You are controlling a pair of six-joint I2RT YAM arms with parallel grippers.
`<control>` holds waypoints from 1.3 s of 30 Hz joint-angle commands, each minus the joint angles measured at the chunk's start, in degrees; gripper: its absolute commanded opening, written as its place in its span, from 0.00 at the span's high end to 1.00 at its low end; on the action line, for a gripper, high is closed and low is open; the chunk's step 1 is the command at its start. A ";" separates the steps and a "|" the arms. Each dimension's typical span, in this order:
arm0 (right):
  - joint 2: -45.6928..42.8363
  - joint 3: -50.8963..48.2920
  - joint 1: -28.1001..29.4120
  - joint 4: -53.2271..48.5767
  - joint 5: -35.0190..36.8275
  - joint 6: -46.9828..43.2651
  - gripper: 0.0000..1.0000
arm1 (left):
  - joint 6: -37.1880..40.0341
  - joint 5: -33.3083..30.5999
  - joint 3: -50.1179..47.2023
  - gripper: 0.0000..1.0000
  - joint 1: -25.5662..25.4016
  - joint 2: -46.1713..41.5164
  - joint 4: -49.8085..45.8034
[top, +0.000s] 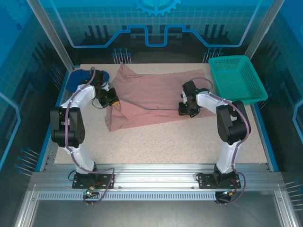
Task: Fold the inside-out t-shirt
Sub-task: Smooth out the T-shirt at the center of the table.
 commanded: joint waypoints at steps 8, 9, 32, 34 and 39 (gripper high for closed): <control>4.77 7.18 -0.07 -0.27 3.22 -0.20 0.74 | 0.61 0.99 0.33 1.00 0.70 0.62 0.42; 5.30 7.85 -0.16 -0.06 3.38 -0.19 0.74 | 0.73 0.91 0.23 1.00 0.70 0.46 0.43; 1.52 5.55 -4.03 1.61 -3.33 -1.46 0.69 | 0.95 0.98 0.11 1.00 0.74 1.26 0.57; 1.65 4.18 -3.32 2.57 -4.19 -0.84 0.70 | 0.95 1.00 0.13 1.00 0.74 1.31 0.61; 5.27 5.88 -0.62 3.22 -5.22 0.26 0.72 | 0.84 0.98 0.11 1.00 0.79 1.31 0.60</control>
